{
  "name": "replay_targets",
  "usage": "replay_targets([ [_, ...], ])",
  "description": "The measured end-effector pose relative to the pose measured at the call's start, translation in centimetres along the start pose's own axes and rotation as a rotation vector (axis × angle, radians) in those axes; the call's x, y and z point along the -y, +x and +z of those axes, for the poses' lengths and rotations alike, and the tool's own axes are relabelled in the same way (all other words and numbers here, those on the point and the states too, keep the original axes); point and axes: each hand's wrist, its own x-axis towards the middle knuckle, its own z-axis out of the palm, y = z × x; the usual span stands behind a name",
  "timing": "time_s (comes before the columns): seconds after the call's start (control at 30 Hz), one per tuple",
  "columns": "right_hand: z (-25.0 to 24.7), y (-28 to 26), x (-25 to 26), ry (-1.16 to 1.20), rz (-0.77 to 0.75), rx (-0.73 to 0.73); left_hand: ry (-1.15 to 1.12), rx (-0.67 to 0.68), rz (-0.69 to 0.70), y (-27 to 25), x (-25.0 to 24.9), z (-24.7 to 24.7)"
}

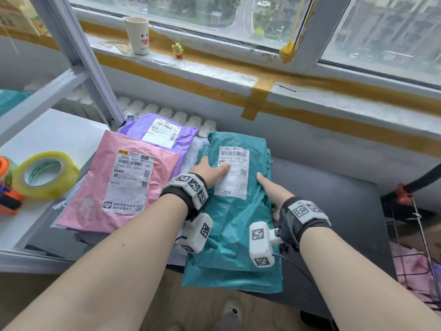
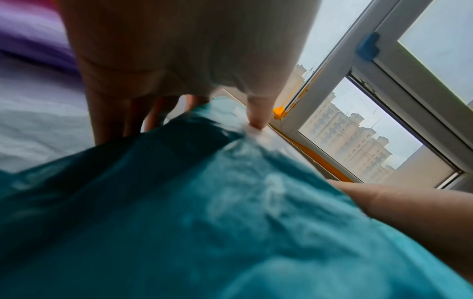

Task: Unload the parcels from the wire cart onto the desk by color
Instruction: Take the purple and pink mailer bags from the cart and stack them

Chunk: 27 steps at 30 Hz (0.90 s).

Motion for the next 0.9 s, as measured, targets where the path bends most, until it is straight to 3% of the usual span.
replay_targets([
  [0.07,0.2,-0.7,0.2,-0.011,0.014,0.005,0.023,-0.006,-0.022,-0.4,-0.3,-0.1],
  [0.2,0.7,-7.8,3.9,-0.112,0.019,-0.053,0.025,-0.004,-0.012,-1.0,-0.7,-0.4],
  [0.37,-1.3,-9.0,5.3,-0.277,-0.030,-0.219,0.140,-0.083,0.058,-2.5,-2.2,-2.0],
  [0.6,-2.9,-14.8,5.2,-0.696,-0.261,-0.534,0.526,-0.101,0.341,-6.5,-6.6,-1.8],
  [0.77,-4.5,-19.5,1.6,-0.892,-0.237,-0.690,0.678,-0.068,0.578,-9.8,-9.4,2.9],
  [0.9,-7.8,-22.4,-2.5,-0.934,-0.168,-0.758,0.732,-0.024,0.661,-12.9,-10.6,7.6],
])
